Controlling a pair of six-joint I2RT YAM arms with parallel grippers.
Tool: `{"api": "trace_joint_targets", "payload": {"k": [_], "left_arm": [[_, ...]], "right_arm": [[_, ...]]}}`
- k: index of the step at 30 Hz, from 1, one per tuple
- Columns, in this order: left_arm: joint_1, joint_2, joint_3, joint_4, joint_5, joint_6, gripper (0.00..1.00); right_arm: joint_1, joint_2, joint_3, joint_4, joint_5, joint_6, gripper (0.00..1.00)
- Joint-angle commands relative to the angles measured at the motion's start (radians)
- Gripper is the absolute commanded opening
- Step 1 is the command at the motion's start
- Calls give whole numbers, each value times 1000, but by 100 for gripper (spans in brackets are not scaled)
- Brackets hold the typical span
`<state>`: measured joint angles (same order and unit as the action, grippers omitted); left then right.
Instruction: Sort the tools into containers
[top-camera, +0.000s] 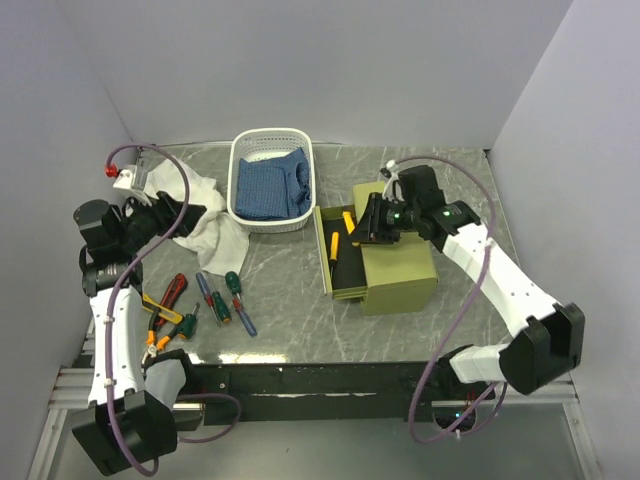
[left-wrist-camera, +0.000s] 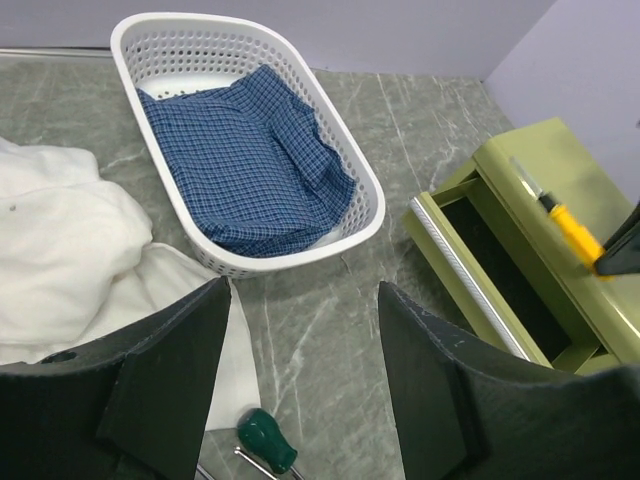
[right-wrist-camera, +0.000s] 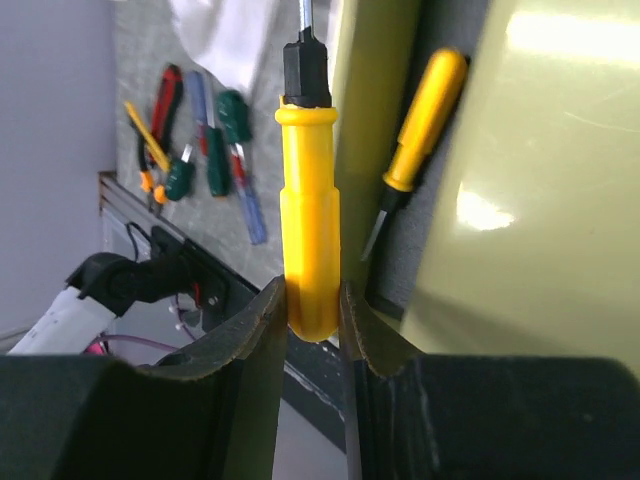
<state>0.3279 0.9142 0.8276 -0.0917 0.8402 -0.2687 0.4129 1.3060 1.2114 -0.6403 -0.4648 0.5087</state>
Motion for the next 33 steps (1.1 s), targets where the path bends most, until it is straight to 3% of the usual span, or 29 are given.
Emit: {"api": "trace_joint_targets", "payload": {"k": [1, 3, 4, 7, 10, 16, 20, 21, 24, 26, 29, 33], "left_arm": [[14, -21, -24, 66, 3, -56, 66], [14, -20, -19, 73, 0, -76, 66], [13, -17, -16, 73, -3, -79, 67], [-12, 8, 8, 86, 2, -79, 66], [-71, 47, 37, 122, 4, -98, 66], [-232, 161, 8, 208, -23, -194, 60], [-297, 225, 18, 193, -59, -123, 60], [-299, 236, 43, 119, -81, -104, 60], [-299, 284, 131, -148, -316, -31, 63], [-297, 276, 137, -233, -468, -18, 64], [-299, 290, 99, -333, -500, -71, 61], [-297, 322, -8, -339, -455, -141, 59]], "right_arm": [[3, 36, -46, -1, -26, 33, 0], [3, 42, -43, 1, -12, 37, 0], [3, 45, -39, -1, -8, 36, 18], [3, 38, -1, -13, 5, 14, 58], [-2, 21, 66, -33, 5, -19, 69], [-46, -56, 100, -12, 75, -94, 70], [-71, -96, 56, 71, 84, -212, 71], [-74, -109, 34, 102, 92, -238, 73], [-86, -132, 17, 146, 95, -288, 76], [-91, -134, 37, 157, 126, -306, 77], [-117, -148, 46, 209, 141, -334, 80], [-163, -145, 30, 277, 166, -282, 86]]}}
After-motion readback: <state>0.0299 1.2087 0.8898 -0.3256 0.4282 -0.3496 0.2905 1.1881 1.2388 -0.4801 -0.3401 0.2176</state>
